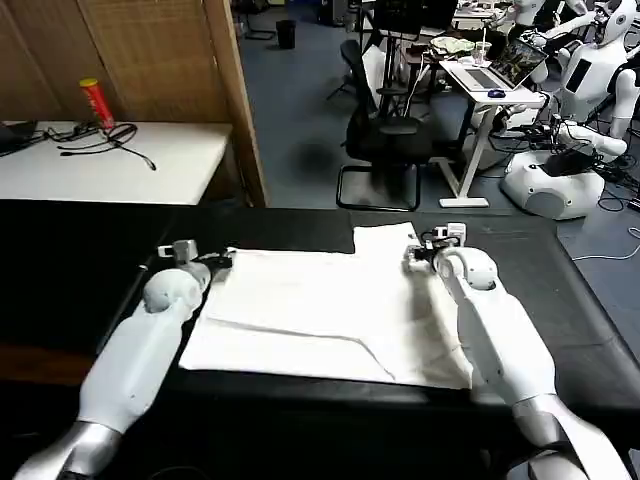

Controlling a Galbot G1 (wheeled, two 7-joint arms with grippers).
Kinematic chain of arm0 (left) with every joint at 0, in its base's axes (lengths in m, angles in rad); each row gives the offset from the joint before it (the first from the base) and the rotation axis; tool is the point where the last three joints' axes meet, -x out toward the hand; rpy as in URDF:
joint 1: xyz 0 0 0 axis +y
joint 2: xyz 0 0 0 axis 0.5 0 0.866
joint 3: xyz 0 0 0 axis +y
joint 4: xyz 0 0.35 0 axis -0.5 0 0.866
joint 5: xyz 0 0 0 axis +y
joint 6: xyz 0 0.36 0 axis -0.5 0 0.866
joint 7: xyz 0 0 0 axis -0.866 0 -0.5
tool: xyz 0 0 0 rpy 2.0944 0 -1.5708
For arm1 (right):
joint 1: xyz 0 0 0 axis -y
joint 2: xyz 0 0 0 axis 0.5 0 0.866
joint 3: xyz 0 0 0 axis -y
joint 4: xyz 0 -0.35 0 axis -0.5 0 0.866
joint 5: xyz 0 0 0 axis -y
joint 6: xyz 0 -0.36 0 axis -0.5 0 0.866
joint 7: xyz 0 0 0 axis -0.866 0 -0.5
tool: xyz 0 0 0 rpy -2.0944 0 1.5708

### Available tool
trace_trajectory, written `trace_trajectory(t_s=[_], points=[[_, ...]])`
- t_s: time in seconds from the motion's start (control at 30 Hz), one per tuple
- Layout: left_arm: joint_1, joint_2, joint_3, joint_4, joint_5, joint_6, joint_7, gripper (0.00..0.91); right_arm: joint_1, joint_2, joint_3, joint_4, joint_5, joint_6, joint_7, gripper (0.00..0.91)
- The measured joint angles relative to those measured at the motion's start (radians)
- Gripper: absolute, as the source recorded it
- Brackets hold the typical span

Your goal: Fold and organize the clothes.

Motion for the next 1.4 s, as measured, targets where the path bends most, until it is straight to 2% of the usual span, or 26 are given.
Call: trace_trajectory(t_s=[0.07, 0.13, 0.27, 0.43, 0.67, 0.93, 1.17, 1.33, 1.4], points=[[-0.002, -0.002, 0.0, 0.001, 0.0, 0.0, 0.0, 0.156, -0.002, 0.0, 0.002, 0.003, 0.0, 0.008, -0.003, 0.068], [-0.003, -0.004, 0.0, 0.001, 0.002, -0.003, 0.0, 0.146, -0.006, -0.001, 0.009, 0.011, 0.0, 0.026, -0.009, 0.068], [0.002, -0.004, -0.005, -0.012, 0.003, -0.006, -0.002, 0.137, -0.016, -0.011, 0.024, 0.029, 0.005, 0.063, -0.029, 0.0], [0.021, 0.006, -0.011, -0.046, 0.002, -0.006, -0.011, 0.127, -0.041, -0.034, 0.044, 0.072, 0.012, 0.116, -0.061, 0.0], [0.07, 0.045, -0.022, -0.15, -0.034, 0.005, -0.035, 0.127, -0.108, -0.086, 0.067, 0.205, 0.043, 0.121, -0.068, 0.0], [0.184, 0.119, -0.072, -0.366, -0.073, 0.027, -0.059, 0.127, -0.256, -0.169, 0.111, 0.431, 0.078, 0.085, -0.058, 0.0], [0.346, 0.196, -0.132, -0.556, -0.083, 0.054, -0.078, 0.127, -0.399, -0.248, 0.138, 0.624, 0.093, 0.012, -0.011, 0.0], [0.453, 0.25, -0.172, -0.68, -0.085, 0.073, -0.091, 0.127, -0.493, -0.299, 0.145, 0.747, 0.095, -0.059, 0.024, 0.0], [0.491, 0.273, -0.186, -0.72, -0.081, 0.081, -0.091, 0.127, -0.523, -0.313, 0.146, 0.78, 0.094, -0.061, 0.031, 0.0]])
